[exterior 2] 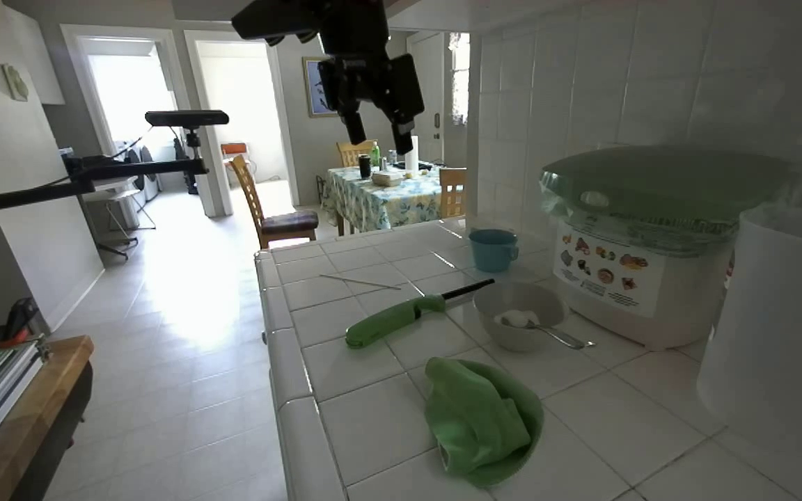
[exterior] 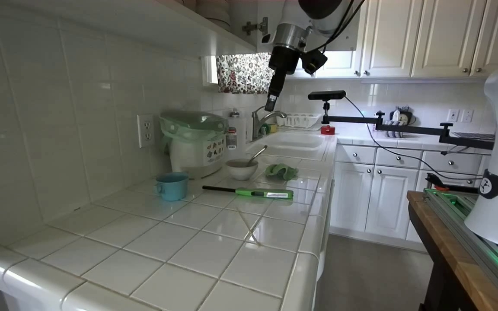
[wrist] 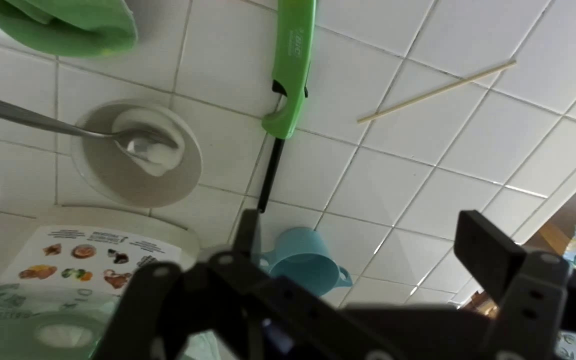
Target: Move the blue cup on the counter
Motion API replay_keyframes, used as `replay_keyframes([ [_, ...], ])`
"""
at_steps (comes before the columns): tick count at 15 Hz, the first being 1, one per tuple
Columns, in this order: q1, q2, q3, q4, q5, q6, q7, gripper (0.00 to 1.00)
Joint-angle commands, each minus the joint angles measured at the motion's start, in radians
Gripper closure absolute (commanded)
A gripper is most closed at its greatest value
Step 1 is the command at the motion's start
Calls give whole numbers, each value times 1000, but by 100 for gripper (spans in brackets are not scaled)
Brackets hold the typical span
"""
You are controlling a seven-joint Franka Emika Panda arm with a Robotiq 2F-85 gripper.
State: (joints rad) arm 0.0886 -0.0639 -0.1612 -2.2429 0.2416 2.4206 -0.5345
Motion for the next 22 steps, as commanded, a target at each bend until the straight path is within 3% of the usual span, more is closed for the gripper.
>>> replay_keyframes([
  [1, -20, 71, 52, 47, 102, 45, -84, 0],
  [5, -36, 205, 127, 172, 110, 62, -95, 0],
  [7, -44, 284, 148, 258, 51, 44, 57, 0],
  [14, -89, 465, 226, 488, 144, -58, 349, 0],
  [16, -122, 479, 275, 505, 249, -33, 327, 0],
  [17, -95, 454, 247, 458, 155, -14, 340, 0],
  [20, -114, 464, 270, 478, 209, -15, 338, 0],
  [22, -104, 479, 246, 472, 175, -5, 404, 0],
])
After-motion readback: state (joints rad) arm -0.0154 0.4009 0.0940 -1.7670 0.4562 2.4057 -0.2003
